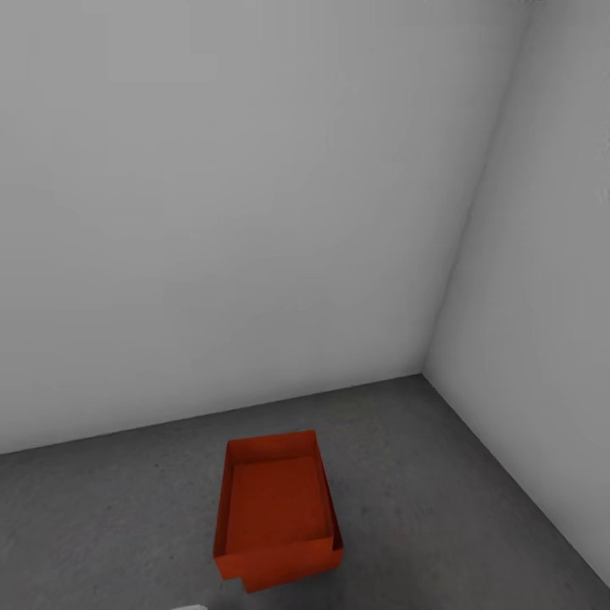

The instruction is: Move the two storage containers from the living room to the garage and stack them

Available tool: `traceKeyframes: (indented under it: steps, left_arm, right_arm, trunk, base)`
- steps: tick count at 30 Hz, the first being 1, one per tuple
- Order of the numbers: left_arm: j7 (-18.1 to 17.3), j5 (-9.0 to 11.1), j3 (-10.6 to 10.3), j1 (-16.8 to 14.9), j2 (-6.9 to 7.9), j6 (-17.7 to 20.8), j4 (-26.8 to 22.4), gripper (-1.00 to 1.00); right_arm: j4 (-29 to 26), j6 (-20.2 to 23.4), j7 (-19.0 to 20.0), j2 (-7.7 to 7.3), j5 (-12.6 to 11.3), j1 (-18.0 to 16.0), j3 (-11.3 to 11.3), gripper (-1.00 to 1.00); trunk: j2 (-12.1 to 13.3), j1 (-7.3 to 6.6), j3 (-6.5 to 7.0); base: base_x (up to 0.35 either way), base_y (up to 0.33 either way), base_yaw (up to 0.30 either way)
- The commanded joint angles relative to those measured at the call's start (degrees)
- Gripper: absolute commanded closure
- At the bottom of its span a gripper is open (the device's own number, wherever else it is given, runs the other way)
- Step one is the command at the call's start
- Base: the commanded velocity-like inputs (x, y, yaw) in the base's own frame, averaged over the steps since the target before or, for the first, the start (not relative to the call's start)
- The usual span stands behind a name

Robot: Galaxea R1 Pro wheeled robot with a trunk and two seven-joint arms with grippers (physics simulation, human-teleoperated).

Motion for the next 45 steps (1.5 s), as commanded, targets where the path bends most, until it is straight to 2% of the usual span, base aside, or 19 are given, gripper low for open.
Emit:
traceKeyframes:
  steps: [1, 8, 15, 21, 27, 33, 45]
  left_arm:
    - [0.08, 0.07, 0.42, -0.04, 0.00, 0.20, -0.02, -1.00]
    - [0.08, 0.01, 0.42, -0.03, -0.02, 0.16, -0.02, -1.00]
    - [0.07, 0.16, 0.49, -0.02, -1.02, 0.00, 0.02, -1.00]
    - [-0.21, 0.24, 0.50, 3.37, -1.17, 0.04, 0.06, -1.00]
    - [-4.11, 0.31, 0.51, 6.38, -1.19, -0.09, 0.07, -1.00]
    - [-5.50, 0.36, 0.51, 7.71, -1.18, -0.26, 0.07, -1.00]
    - [-5.63, 1.10, 0.51, 9.49, -1.23, -3.69, 0.07, -1.00]
  right_arm:
    - [0.18, -0.30, -0.06, 0.06, -0.50, -0.07, 0.48, -1.00]
    - [0.17, -0.24, -0.06, 0.08, -0.57, -0.07, 0.49, -1.00]
    - [0.14, -0.22, -0.06, 0.08, -0.58, -0.07, 0.49, -1.00]
    - [0.15, -0.21, -0.06, 0.08, -0.57, -0.07, 0.49, -1.00]
    - [0.16, -0.21, -0.06, 0.08, -0.58, -0.07, 0.49, -1.00]
    - [0.17, -0.16, -0.06, 0.02, -0.64, -0.07, 0.47, -1.00]
    - [0.19, 0.62, -0.74, -0.12, -0.84, -0.07, 0.40, -1.00]
  trunk:
    - [-0.10, 0.03, -0.02]
    - [-0.10, 0.03, 0.51]
    - [-0.10, 0.03, 0.59]
    - [-0.10, 0.03, 0.60]
    - [-0.10, 0.03, 0.60]
    - [-0.10, 0.03, 0.60]
    - [-0.10, 0.03, 0.60]
  base:
    - [0.000, 0.000, 0.000]
    - [0.000, 0.000, 0.000]
    - [0.000, 0.000, 0.000]
    - [0.000, 0.000, 0.000]
    - [0.000, 0.000, 0.000]
    - [0.000, 0.000, 0.000]
    - [0.000, 0.000, 0.000]
